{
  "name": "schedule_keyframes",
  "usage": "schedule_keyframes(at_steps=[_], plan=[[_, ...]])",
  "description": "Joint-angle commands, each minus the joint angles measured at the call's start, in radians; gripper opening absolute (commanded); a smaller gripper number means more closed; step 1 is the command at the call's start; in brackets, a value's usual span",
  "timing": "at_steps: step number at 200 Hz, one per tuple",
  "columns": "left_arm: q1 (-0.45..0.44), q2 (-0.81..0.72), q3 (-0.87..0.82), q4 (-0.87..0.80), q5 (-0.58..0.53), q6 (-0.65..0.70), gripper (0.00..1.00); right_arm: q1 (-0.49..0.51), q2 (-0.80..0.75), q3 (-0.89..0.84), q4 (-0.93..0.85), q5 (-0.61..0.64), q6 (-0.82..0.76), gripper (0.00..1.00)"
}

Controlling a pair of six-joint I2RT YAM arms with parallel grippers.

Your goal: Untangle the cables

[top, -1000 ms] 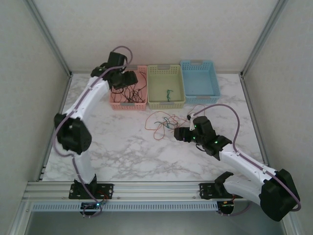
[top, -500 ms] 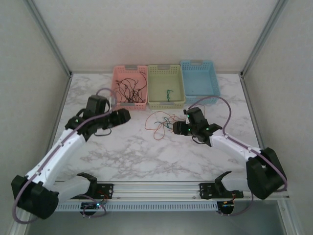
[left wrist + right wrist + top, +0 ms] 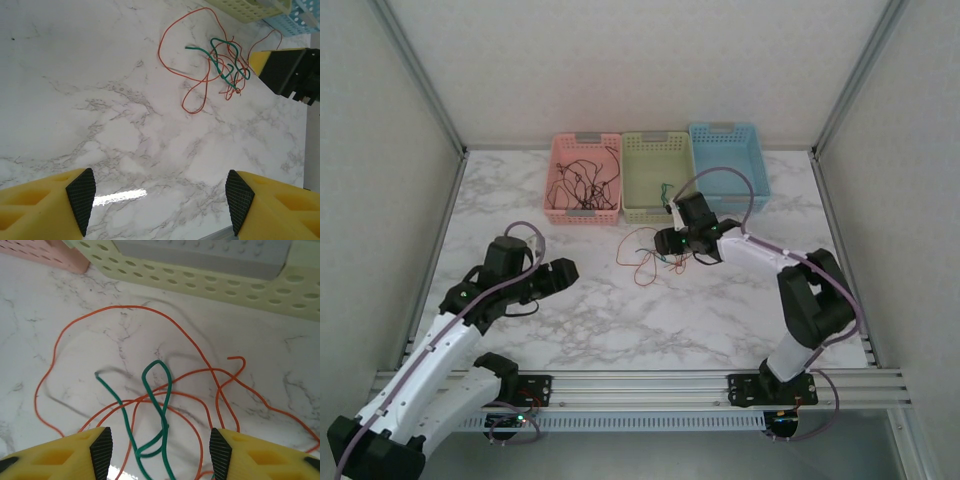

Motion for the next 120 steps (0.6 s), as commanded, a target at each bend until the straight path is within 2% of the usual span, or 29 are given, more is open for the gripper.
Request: schedule_keyframes(at_steps=[1, 30, 57, 96, 120], plan=[[-0.005, 0.010, 0.007, -0.001, 0.007, -0.007, 0.72, -0.004, 0.048, 0.044, -0.005, -0.007, -0.025, 0.57], [-0.006, -0.012, 0.011, -0.003, -0.014, -0.007, 0.72, -0.005, 0.120, 0.086, -0.016, -0.035, -0.032, 0.56], [-0.006, -0.006, 0.008, -0.003, -0.018, -0.004, 0.71, -0.002, 0.156, 0.098, -0.013, -0.059, -0.033, 0.50], [-0.006, 0.004, 0.000, 0.011, -0.014, -0.005, 0.71, -0.001, 0.116, 0.056, 0.004, -0.082, -0.035, 0.18], [-0.007, 0.018, -0.005, 0.031, 0.006, -0.007, 0.72, 0.001, 0.035, -0.004, 0.008, -0.112, -0.037, 0.04]])
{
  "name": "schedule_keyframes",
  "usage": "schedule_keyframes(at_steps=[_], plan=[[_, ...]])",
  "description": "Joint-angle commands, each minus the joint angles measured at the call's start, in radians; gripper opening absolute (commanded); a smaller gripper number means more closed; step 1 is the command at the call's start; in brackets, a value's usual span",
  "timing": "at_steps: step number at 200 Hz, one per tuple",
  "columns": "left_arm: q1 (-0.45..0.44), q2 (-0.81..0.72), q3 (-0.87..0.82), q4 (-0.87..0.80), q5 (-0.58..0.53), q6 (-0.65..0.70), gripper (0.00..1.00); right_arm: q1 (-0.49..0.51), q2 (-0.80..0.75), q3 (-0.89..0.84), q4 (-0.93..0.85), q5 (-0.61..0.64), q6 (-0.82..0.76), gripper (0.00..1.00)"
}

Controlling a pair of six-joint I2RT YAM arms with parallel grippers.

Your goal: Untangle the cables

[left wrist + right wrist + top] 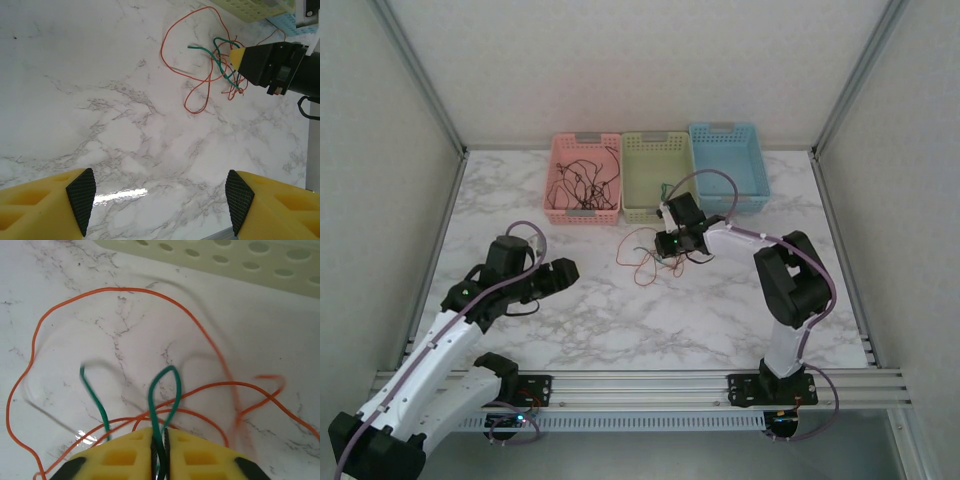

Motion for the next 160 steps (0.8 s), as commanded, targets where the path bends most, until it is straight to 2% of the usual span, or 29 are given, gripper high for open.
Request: schedule_keyframes(at_steps=[1, 11, 54, 85, 137, 160], plan=[[-0.007, 0.010, -0.006, 0.028, 0.010, -0.007, 0.71, 0.001, -0.101, -0.061, 0.004, -0.044, -0.009, 0.04], [-0.007, 0.024, -0.015, 0.048, 0.023, -0.013, 0.72, 0.003, -0.148, -0.100, 0.009, -0.063, -0.006, 0.00], [-0.050, 0.079, -0.037, 0.133, 0.046, -0.045, 0.72, 0.003, -0.400, -0.276, 0.067, -0.229, 0.057, 0.00], [-0.122, 0.153, -0.037, 0.217, 0.047, -0.070, 0.74, 0.003, -0.543, -0.374, 0.128, -0.359, 0.129, 0.00], [-0.320, 0.345, -0.038, 0.476, 0.021, -0.159, 0.75, 0.003, -0.586, -0.440, 0.172, -0.285, 0.204, 0.00], [-0.380, 0.421, -0.003, 0.531, 0.000, -0.136, 0.74, 0.004, -0.568, -0.427, 0.186, -0.288, 0.237, 0.00]])
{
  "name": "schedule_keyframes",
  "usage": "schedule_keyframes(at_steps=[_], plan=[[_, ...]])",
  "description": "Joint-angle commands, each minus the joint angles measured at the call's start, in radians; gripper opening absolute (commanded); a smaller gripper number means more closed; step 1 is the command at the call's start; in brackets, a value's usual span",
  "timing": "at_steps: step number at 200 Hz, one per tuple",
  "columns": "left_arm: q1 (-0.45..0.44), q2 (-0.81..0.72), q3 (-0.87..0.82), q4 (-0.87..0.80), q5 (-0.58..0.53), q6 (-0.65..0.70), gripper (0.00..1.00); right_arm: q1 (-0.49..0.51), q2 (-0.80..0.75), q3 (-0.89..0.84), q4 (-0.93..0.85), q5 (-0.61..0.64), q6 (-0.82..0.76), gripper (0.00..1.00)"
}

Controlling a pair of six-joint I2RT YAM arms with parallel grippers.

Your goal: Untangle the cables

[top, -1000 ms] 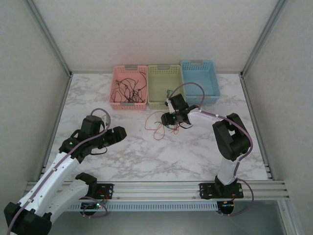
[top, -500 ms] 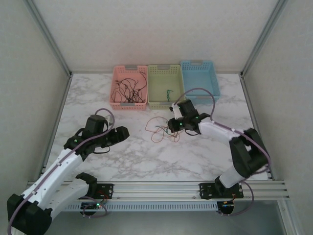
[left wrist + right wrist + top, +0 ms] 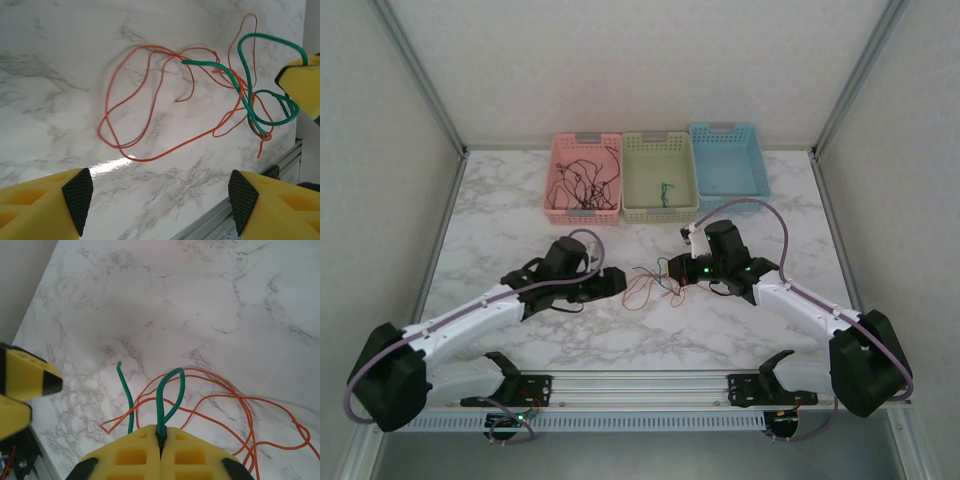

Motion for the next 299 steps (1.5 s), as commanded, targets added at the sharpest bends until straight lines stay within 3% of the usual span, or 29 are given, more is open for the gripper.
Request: schedule_keyframes(at_steps=[1, 80, 137, 168, 195, 229, 257, 299], plan=[[-0.052, 0.058, 0.035, 0.126, -0.028, -0.008, 0.74, 0.003, 0.012, 0.005, 0.054, -0.001, 0.056, 0.00], [-0.085, 0.290, 0.190, 0.058, -0.071, 0.224, 0.69, 0.002, 0.027, 0.024, 0.036, -0.022, 0.081, 0.00], [-0.118, 0.390, 0.214, 0.083, 0.006, 0.254, 0.66, 0.002, 0.026, 0.026, 0.027, -0.008, 0.080, 0.00], [-0.120, 0.410, 0.212, 0.116, 0.001, 0.246, 0.48, 0.002, 0.020, 0.032, 0.019, -0.005, 0.075, 0.00], [-0.120, 0.380, 0.213, 0.108, -0.024, 0.242, 0.21, 0.001, 0.005, 0.026, 0.007, 0.014, 0.069, 0.00], [-0.120, 0.303, 0.196, 0.053, -0.069, 0.246, 0.00, 0.001, 0.002, 0.016, 0.006, 0.034, 0.067, 0.00], [-0.120, 0.195, 0.176, -0.033, -0.139, 0.235, 0.00, -0.008, 0.000, 0.008, -0.007, 0.105, 0.073, 0.00], [-0.100, -0.045, 0.197, -0.301, -0.352, 0.197, 0.00, -0.074, 0.010, -0.002, -0.054, 0.209, 0.101, 0.00]])
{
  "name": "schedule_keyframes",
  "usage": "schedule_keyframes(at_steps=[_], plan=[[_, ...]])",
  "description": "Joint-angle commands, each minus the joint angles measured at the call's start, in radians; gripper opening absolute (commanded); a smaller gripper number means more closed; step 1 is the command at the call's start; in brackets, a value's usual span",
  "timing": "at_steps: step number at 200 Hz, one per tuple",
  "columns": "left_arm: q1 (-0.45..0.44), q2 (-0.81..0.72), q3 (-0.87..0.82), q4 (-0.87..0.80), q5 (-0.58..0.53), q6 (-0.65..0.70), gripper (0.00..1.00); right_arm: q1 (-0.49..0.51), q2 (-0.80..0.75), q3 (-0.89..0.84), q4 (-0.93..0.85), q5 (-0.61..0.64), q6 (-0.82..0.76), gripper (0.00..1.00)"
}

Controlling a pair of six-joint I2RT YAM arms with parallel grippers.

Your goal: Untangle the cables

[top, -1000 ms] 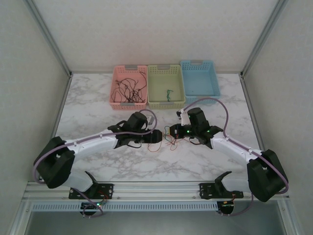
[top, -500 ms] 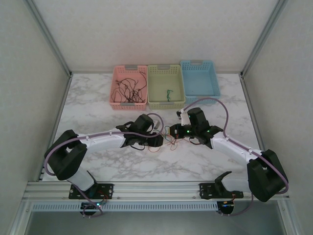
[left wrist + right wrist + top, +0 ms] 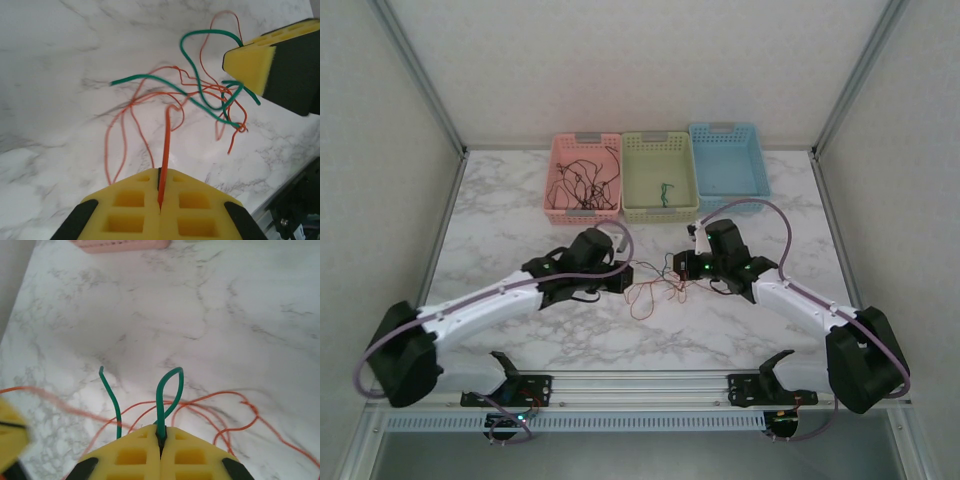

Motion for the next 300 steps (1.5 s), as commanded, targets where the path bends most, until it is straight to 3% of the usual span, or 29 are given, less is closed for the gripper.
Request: schedule_keyframes(at_steps=[1, 51, 84, 156, 200, 239, 300], plan=[[0.016, -0.128, 0.009, -0.213, -0.164, -0.035, 0.00, -0.050, -0.010, -0.004, -0.046, 0.084, 0.028, 0.00], [0.188, -0.436, 0.132, -0.558, -0.314, -0.092, 0.00, -0.190, -0.035, -0.042, -0.052, 0.129, 0.048, 0.00], [0.243, -0.517, 0.268, -0.694, -0.404, -0.044, 0.00, -0.303, -0.042, -0.092, -0.062, 0.147, 0.074, 0.00], [0.247, -0.531, 0.292, -0.677, -0.370, -0.016, 0.00, -0.400, -0.104, -0.130, -0.066, 0.136, 0.066, 0.00], [0.247, -0.489, 0.198, -0.555, -0.173, -0.036, 0.00, -0.410, -0.099, -0.128, 0.002, 0.010, 0.109, 0.00], [0.247, -0.436, 0.140, -0.419, -0.013, -0.060, 0.00, -0.410, -0.090, -0.131, -0.002, 0.015, 0.105, 0.00], [0.230, -0.273, 0.302, -0.328, 0.091, -0.039, 0.00, -0.409, -0.066, -0.177, -0.012, 0.026, 0.098, 0.00]])
